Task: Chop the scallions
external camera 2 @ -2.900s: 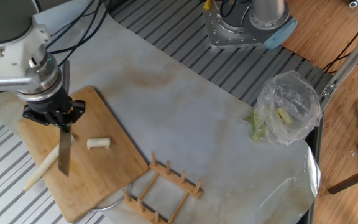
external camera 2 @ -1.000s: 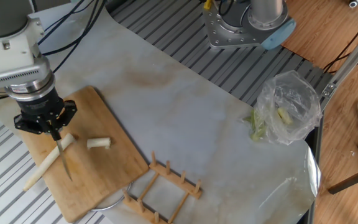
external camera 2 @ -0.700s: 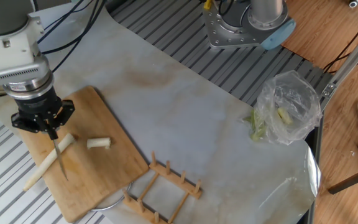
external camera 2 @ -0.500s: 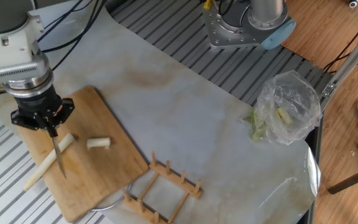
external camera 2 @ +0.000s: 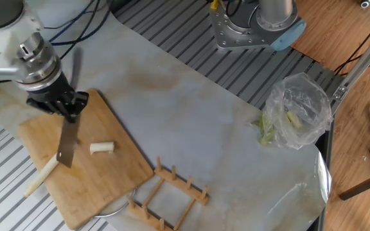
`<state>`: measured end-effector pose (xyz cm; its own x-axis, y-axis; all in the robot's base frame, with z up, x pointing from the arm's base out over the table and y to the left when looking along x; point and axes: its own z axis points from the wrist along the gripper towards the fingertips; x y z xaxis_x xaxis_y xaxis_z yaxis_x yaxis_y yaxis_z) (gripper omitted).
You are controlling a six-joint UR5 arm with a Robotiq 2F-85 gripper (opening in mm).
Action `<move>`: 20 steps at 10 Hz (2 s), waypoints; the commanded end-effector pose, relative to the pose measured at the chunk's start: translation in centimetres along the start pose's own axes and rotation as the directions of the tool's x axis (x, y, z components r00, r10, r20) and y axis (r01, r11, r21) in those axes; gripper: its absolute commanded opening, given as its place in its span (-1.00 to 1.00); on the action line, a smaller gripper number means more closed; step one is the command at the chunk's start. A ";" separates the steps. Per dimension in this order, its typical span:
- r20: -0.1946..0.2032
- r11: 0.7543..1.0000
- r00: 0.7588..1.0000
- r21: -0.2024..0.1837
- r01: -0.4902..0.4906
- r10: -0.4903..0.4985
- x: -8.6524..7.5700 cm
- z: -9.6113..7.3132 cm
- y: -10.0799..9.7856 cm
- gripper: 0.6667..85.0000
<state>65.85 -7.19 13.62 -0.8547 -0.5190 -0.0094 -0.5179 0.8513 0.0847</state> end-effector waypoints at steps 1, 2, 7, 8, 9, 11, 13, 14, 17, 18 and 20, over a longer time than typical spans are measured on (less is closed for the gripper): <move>-0.002 0.977 0.978 -0.020 -0.211 0.211 0.0 -0.4 0.7 -0.98; -0.011 0.967 0.967 0.024 -0.254 0.254 0.5 -0.4 -0.4 -0.98; -0.034 0.965 0.965 0.038 -0.260 0.262 -2.7 -1.9 -3.1 -0.98; -0.027 0.966 0.966 0.034 -0.256 0.257 -4.2 -2.1 -3.5 -0.98; -0.012 0.971 0.972 0.050 -0.233 0.234 -5.0 -2.0 -4.4 -0.98; -0.022 0.998 0.998 0.017 -0.060 0.061 -5.2 -1.6 -3.7 -0.98; -0.009 0.999 0.999 -0.011 -0.032 0.032 -5.5 -1.6 -2.9 -0.98; 0.015 0.999 0.999 0.013 -0.044 0.044 -6.1 -1.6 -3.5 -0.98; 0.017 0.977 0.977 0.041 0.210 -0.211 -6.5 -1.7 -4.4 -0.98; 0.040 0.961 0.961 0.032 0.274 -0.275 -7.7 -1.9 -5.4 -0.98; 0.038 0.945 0.946 0.066 0.320 -0.323 -8.8 -1.7 -7.4 -0.98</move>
<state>75.04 -8.38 14.87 -0.7273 -0.6849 -0.0450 -0.6863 0.7264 0.0360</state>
